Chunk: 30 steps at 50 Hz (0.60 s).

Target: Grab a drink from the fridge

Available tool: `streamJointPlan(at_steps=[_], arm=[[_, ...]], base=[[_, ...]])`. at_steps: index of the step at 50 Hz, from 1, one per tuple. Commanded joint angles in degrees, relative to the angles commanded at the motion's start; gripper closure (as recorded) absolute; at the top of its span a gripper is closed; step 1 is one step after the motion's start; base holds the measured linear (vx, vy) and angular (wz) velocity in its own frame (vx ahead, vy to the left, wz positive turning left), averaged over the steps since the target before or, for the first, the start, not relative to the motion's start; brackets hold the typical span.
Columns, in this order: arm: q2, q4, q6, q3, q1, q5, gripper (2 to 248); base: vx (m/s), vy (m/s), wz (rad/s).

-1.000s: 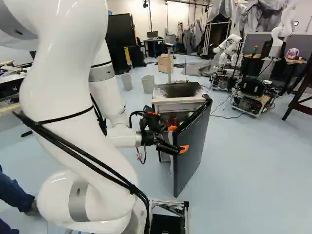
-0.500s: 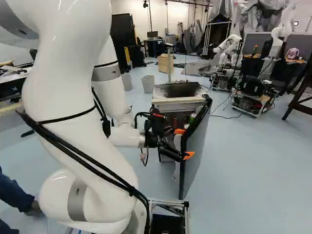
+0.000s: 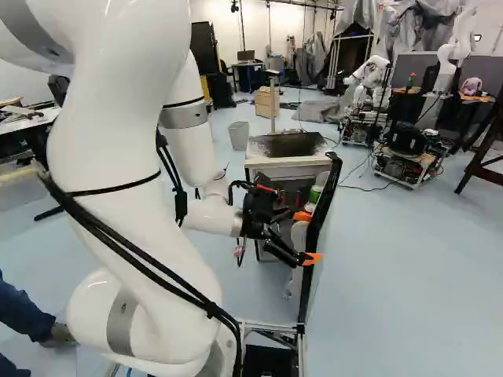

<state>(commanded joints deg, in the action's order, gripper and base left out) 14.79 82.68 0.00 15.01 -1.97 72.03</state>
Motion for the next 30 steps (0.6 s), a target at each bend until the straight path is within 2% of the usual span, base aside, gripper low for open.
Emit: streamJointPlan(at_steps=[30], arm=[[3.1,1.99,0.0,5.23,-7.24,0.0,3]], base=[[0.0,0.0,0.0]])
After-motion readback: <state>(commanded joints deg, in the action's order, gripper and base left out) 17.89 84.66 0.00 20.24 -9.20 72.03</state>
